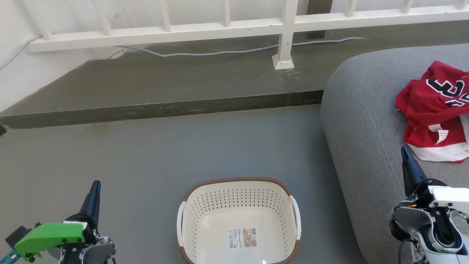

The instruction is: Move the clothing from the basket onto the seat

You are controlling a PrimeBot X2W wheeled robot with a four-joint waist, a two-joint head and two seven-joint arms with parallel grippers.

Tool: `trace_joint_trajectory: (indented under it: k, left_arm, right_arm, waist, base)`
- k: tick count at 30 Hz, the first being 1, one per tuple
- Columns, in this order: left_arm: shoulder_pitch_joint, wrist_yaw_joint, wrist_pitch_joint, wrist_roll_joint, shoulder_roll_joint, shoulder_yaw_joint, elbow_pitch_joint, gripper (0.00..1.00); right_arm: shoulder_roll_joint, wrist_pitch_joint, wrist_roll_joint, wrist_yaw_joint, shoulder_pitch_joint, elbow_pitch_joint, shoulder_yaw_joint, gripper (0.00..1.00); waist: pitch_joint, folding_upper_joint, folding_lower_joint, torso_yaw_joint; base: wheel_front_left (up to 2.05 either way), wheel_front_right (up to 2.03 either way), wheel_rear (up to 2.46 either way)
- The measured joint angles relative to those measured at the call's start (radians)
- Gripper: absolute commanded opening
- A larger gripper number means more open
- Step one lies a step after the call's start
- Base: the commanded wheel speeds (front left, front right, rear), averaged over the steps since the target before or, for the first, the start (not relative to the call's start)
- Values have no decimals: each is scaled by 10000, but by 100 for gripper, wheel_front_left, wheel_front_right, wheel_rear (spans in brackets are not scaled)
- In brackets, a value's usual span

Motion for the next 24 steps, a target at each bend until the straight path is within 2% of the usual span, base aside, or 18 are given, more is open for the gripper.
trace_joint_trajectory:
  k: [24]
  left_arm:
    - [-12,-75,15,0,-8,15,21,0]
  right_arm:
    - [4,2,0,2,-1,-2,-19,0]
  waist:
    - [0,0,0,0]
  base:
    - [0,0,0]
